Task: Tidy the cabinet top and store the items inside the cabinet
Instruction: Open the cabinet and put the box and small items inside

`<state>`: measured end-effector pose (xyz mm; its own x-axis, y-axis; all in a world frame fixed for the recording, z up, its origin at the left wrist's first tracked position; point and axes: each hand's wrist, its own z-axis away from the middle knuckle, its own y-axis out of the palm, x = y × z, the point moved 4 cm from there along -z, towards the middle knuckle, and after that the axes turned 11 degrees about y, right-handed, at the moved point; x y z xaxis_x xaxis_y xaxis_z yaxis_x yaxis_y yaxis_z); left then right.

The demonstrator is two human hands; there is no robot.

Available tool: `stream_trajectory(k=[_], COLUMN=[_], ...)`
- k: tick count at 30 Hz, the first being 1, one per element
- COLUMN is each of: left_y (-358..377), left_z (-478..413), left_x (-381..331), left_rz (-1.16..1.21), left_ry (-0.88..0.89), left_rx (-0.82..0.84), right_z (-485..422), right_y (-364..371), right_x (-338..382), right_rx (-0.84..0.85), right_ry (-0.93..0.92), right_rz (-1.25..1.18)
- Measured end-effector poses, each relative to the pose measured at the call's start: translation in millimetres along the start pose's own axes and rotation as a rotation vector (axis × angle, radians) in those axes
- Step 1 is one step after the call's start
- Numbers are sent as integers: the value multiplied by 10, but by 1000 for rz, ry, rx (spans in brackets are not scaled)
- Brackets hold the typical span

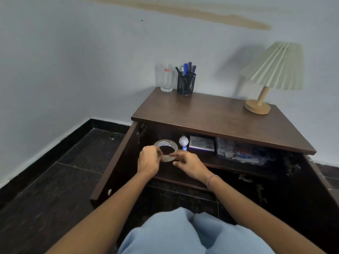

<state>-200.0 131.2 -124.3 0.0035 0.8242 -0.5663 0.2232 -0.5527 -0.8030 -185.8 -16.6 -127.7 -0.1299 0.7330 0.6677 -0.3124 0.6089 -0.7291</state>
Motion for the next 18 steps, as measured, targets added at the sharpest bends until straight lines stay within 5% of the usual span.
stream_trajectory(k=[5,18], left_y=[233,666], left_z=[-216,-656], left_x=[130,276], left_rz=[-17,-61], left_ry=[-27,-62], left_rx=[7,-19], right_z=[-250,-635], right_y=[218,460], right_x=[-150,-347], right_rx=[-124,-99], right_ry=[41,-17], right_rz=[7,194])
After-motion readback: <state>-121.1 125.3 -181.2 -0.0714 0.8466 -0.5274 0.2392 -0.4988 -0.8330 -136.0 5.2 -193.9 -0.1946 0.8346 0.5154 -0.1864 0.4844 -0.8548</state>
